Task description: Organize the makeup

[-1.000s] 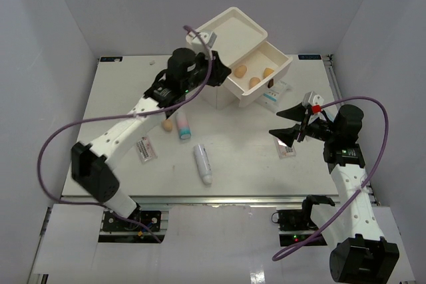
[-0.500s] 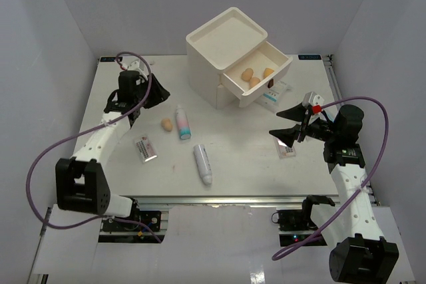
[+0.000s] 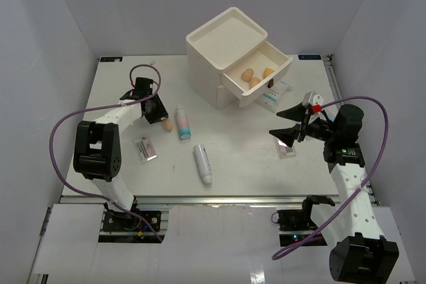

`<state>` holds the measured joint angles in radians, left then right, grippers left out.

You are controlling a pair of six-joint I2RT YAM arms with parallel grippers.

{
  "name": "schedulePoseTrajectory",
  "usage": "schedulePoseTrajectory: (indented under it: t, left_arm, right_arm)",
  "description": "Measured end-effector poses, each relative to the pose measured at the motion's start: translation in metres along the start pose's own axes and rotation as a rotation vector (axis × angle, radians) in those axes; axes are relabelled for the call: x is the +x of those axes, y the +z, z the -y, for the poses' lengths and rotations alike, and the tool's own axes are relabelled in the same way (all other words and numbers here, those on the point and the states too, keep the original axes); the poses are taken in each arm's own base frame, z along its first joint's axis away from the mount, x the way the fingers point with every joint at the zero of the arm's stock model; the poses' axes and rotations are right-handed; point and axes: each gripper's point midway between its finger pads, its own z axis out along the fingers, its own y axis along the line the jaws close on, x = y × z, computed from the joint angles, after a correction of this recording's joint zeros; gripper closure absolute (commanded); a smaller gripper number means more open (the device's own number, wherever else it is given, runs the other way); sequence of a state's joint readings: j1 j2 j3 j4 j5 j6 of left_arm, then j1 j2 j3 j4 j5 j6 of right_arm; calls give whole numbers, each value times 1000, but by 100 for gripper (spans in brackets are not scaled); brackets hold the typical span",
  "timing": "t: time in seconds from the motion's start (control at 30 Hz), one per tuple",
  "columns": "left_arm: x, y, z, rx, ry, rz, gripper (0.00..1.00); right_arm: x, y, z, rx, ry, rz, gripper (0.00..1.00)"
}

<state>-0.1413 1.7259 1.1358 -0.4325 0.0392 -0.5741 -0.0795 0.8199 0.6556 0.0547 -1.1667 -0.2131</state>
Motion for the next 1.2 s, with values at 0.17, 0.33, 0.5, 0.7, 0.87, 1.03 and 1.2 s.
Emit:
schedulePoseTrajectory:
  t: [0.17,0.33,0.5,0.7,0.87,1.03,1.2]
  left_arm:
    - [9,18,-9,-49,-15,-32,67]
    - [6,21,-9,-62,-14,-17,96]
    - [2,15,-7,-65,-9,0,100]
    - [-18,-21,9,2,10,81,100]
    - [-44,-86,69,246,57,226,100]
    - [-21,-146,187,599,248,282,100]
    - [7,-191,294,852,438,319,100]
  right_arm:
    - [0,0,0,0,0,0,24]
    - [1,0,1,0,5,-2,24]
    - [1,0,1,1,5,-2,24]
    - [1,0,2,6,6,-2,24]
    - [1,0,2,6,6,-2,24]
    - [2,-1,2,7,5,-3,24]
    - [2,-1,3,10,5,-3,24]
